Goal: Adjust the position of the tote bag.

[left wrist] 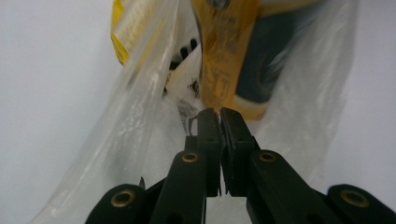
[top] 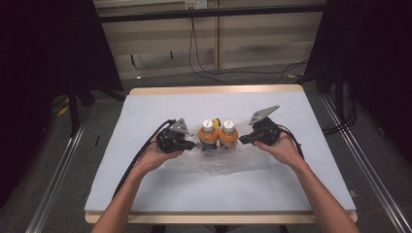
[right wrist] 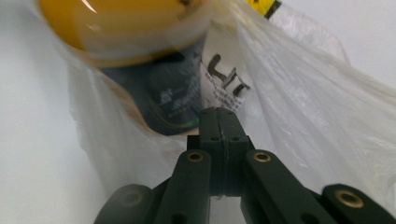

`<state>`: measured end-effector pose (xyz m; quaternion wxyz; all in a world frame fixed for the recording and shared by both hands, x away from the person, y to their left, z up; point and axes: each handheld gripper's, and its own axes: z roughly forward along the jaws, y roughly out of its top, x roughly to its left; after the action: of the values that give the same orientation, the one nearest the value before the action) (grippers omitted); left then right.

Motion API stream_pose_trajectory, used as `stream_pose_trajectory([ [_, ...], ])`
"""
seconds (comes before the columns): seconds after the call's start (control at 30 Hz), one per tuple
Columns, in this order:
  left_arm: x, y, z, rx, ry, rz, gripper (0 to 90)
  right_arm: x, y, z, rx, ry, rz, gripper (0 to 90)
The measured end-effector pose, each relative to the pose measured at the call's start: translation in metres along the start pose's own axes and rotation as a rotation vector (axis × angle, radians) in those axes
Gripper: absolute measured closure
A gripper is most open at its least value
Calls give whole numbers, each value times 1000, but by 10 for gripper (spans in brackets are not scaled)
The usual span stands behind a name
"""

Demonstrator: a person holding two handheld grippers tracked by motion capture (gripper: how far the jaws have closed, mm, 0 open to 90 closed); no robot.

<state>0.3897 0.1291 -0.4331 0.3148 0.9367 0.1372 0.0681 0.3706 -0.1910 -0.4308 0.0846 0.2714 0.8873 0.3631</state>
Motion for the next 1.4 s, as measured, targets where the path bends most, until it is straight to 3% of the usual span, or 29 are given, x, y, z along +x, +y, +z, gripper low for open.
stream_pose_trajectory([
  [0.27, 3, -5, 21, 47, -5, -20, 875, -7, -2, 21, 69, -1, -9, 898],
  [0.57, -5, -9, 30, 105, 13, 27, 869, -8, -15, 35, 185, -37, -15, 900],
  [0.7, -5, -10, 29, 116, 31, 28, 875, -10, -17, 33, 196, -47, -9, 900],
  [0.73, -5, -10, 28, 125, 39, 47, 888, -11, -17, 32, 199, -53, -13, 900],
  [1.1, 2, -18, 21, 169, 103, 57, 900, -2, -19, 23, 302, -146, -97, 900],
  [1.17, 4, -20, 19, 173, 96, 54, 900, -5, -21, 20, 334, -177, -115, 900],
  [1.2, 4, -22, 19, 164, 97, 37, 900, -8, -24, 17, 336, -182, -103, 900],
  [1.4, 7, -25, 15, 173, 89, 40, 900, -19, -36, 5, 341, -205, -63, 900],
])
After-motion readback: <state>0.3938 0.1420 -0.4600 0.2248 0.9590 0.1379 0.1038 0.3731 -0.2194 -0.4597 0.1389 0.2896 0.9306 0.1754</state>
